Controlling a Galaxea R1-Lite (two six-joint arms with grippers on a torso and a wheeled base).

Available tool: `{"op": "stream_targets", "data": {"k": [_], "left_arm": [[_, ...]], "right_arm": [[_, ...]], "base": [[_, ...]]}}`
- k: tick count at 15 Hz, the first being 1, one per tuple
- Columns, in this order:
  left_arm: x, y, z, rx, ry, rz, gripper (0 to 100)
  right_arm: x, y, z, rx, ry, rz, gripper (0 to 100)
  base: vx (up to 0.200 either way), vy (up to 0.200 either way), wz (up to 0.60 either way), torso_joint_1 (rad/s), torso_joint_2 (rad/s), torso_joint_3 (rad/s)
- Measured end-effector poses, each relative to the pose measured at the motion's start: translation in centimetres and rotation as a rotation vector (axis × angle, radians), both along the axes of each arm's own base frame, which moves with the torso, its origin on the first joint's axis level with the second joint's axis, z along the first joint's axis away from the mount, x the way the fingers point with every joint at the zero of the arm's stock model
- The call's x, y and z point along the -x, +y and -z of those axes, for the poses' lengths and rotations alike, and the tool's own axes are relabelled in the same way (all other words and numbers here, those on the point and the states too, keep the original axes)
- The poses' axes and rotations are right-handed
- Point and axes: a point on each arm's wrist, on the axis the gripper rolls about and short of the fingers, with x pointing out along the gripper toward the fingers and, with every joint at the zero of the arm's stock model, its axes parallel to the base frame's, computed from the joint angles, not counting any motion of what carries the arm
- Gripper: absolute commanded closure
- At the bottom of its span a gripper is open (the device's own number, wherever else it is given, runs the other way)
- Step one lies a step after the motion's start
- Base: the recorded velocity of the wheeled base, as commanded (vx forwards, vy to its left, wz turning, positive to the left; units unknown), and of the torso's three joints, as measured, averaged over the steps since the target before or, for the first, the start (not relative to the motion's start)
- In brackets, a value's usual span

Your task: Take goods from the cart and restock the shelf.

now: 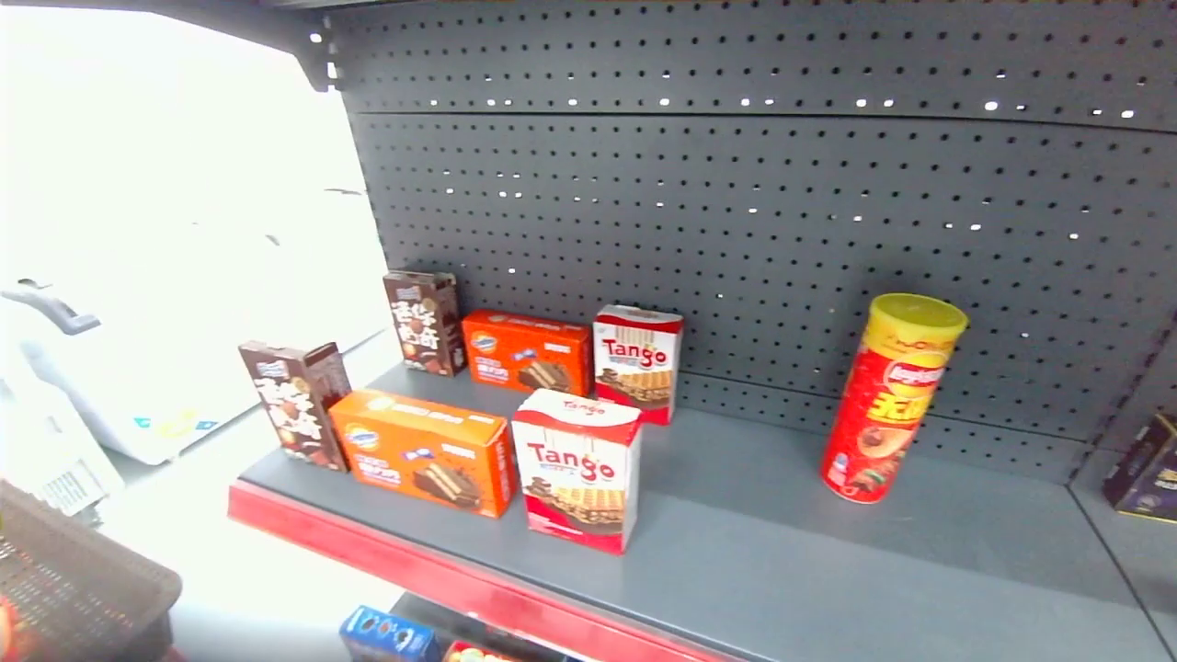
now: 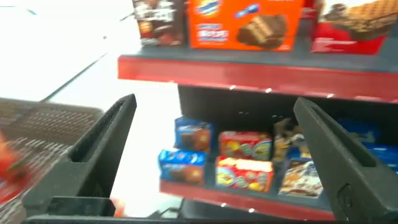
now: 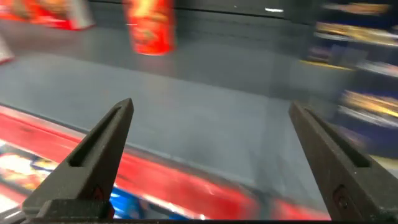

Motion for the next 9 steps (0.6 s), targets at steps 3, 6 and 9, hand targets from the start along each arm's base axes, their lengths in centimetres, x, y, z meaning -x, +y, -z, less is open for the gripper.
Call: {"op": "stream_targets", "data": {"k": [3,6,9], "left_arm": [[0.00,0.00,0.00,-0.001,0.000,-0.001,0],[0.00,0.00,0.00,0.000,0.000,0.001,0],[0.00,-0.01,0.00,0.000,0.000,0.000,0]], "right_arm": [[0.00,0.00,0.00,0.000,0.000,0.000,0],[0.00,0.00,0.00,0.000,0.000,-0.001,0],[0.00,0.00,0.01,-0.001,0.001,0.000,0]], "base": [[0.000,0.000,0.60,0.001,0.01,-0.001],[0.000,0.000,0.60,0.002,0.00,0.001],[0.000,0.000,0.00,0.000,0.00,0.000]]}}
